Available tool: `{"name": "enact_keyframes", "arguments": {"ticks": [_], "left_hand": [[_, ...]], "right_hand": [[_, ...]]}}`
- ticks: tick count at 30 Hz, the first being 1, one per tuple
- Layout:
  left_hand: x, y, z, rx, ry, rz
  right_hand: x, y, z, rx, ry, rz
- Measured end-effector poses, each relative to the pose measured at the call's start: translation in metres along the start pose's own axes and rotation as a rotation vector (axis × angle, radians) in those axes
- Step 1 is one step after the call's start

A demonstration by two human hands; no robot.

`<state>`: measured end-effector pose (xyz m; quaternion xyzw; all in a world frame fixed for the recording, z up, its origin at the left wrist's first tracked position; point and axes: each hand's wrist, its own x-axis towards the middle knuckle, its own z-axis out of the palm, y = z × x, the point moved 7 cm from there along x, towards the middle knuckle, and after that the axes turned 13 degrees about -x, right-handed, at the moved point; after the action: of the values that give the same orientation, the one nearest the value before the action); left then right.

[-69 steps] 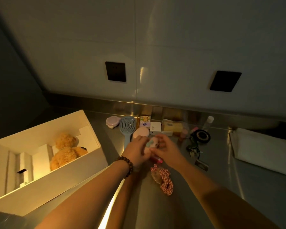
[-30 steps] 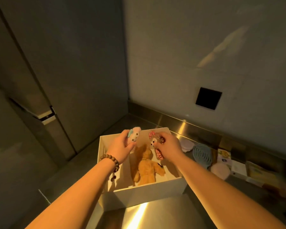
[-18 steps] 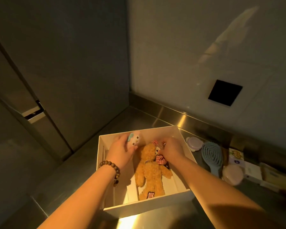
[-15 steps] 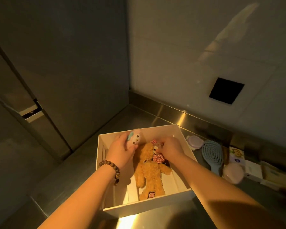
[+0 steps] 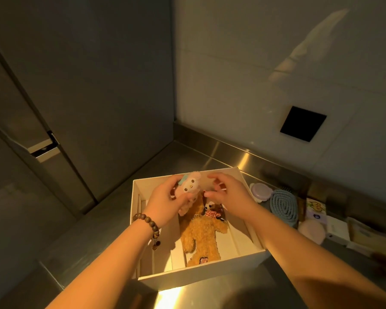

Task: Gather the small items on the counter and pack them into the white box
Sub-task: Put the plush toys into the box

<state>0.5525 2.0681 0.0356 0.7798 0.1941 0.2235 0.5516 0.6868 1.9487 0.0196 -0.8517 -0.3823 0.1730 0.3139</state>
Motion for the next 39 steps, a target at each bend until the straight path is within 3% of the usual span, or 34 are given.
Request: {"name": "enact_keyframes", "arguments": {"ticks": [4,10,12,16,20,23,32,36,39], "left_hand": [[0.0,0.022,0.024,-0.014,-0.178,0.046],[-0.001,0.023,0.038,-0.075,-0.167,-0.013],[-0.002,0.02,0.041,-0.073,-0.198,-0.004],[-0.002,0.001,0.048,0.13,-0.266,-0.005],[-0.006,-0.029,0.061,0.431,-0.415,-0.062],[-0.012,-0.053,0.067,0.609,-0.52,-0.096],[-0.017,-0.079,0.072,0.762,-0.605,-0.101],[-0.018,-0.08,0.078,0.795,-0.606,-0.086],[-0.017,-0.083,0.08,0.802,-0.573,-0.092]], "right_hand": [[-0.025,-0.027,-0.018,0.12,-0.128,-0.186],[-0.039,-0.014,-0.043,0.033,-0.021,-0.072],[-0.042,-0.008,-0.047,-0.065,-0.056,-0.027],[-0.049,0.014,-0.027,-0.28,-0.341,0.144],[-0.044,0.01,-0.004,-0.571,-0.421,0.091],[-0.042,0.014,0.015,-0.57,-0.48,0.106],[-0.042,0.019,0.017,-0.594,-0.372,0.107],[-0.05,0.021,0.018,-0.821,-0.495,0.106],[-0.054,0.03,0.022,-0.716,-0.51,0.149]]}}
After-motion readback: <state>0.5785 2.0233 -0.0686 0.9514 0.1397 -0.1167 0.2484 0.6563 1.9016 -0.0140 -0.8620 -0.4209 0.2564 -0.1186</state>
